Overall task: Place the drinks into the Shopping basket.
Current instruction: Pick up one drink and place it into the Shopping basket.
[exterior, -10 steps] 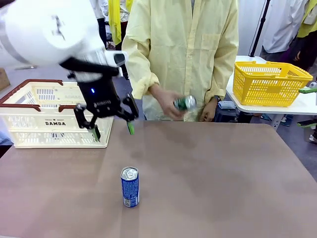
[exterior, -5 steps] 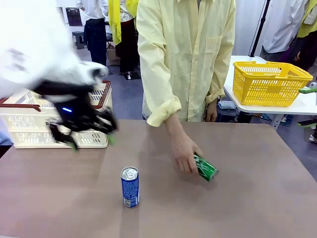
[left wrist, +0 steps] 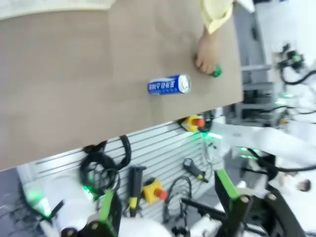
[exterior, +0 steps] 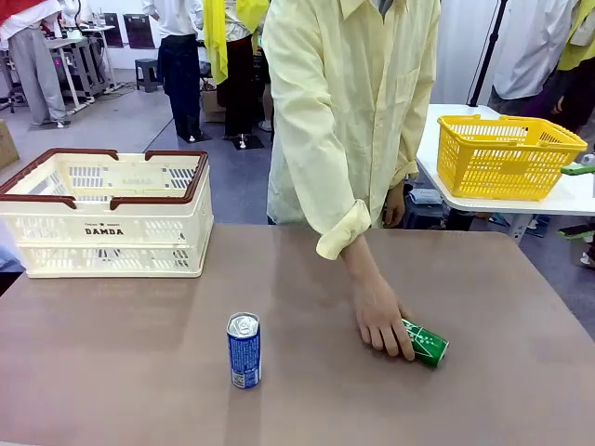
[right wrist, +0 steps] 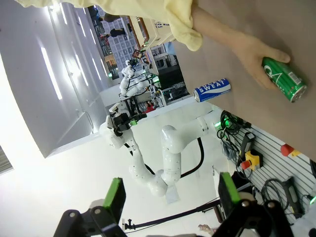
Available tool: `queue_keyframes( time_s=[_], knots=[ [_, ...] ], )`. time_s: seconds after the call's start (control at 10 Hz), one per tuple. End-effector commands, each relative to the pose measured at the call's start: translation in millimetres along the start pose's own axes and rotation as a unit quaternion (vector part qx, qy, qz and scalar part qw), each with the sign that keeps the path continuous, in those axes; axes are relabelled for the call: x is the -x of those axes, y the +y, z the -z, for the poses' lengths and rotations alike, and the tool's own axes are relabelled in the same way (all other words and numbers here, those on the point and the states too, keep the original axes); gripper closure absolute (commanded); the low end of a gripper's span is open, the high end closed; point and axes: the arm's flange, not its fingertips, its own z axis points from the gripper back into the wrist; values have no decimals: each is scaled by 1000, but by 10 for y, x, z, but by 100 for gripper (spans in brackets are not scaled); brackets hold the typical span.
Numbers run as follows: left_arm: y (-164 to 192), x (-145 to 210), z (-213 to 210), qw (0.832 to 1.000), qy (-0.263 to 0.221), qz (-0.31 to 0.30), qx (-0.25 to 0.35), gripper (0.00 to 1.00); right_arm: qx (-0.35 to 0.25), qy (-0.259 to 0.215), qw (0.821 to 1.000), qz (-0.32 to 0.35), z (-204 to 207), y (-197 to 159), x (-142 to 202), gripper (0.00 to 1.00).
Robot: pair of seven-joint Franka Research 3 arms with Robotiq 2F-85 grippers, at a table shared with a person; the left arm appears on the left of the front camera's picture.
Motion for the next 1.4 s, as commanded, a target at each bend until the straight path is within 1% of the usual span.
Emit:
queue_keyframes(
  time_s=[0.0, 0.1, 0.2, 0.3, 0.4, 0.5, 0.6, 0.7, 0.8, 1.0, 1.1, 1.2, 1.3],
  knots=[
    [641, 350, 414, 997, 5, 11, 72, 0, 3, 2, 1000, 2, -18, 34, 19, 0],
    [797, 450, 432, 995, 1, 12, 98, 0, 3, 2, 1000, 2, -18, 34, 19, 0],
    [881, 510, 452, 994, 5, 9, 110, 0, 3, 2, 1000, 2, -18, 34, 19, 0],
    [841, 492, 486, 993, 11, 4, 115, 0, 3, 2, 1000, 2, -18, 34, 19, 0],
    [699, 413, 541, 996, 27, -9, 89, 0, 3, 2, 1000, 2, -18, 34, 19, 0],
    [477, 262, 633, 995, 60, -26, 69, 0, 3, 2, 1000, 2, -18, 34, 19, 0],
    [174, 77, 773, 994, 93, -41, 34, 0, 3, 2, 1000, 2, -18, 34, 19, 0],
    [-195, -140, 957, 993, 114, -42, 1, 0, 3, 2, 1000, 2, -18, 34, 19, 0],
    [-491, -327, 1180, 990, 130, -50, -30, 0, 3, 2, 1000, 2, -18, 34, 19, 0],
    [-987, -653, 1768, 981, 149, -61, -106, 0, 3, 2, 1000, 2, -18, 34, 19, 0],
    [-1087, -752, 1963, 977, 172, -44, -118, 0, 3, 2, 1000, 2, -18, 34, 19, 0],
    [-998, -825, 1915, 978, 174, -50, -107, 0, 3, 2, 1000, 2, -18, 34, 19, 0],
    [-790, -781, 1704, 981, 149, -75, -95, 0, 3, 2, 1000, 2, -18, 34, 19, 0]
  ],
)
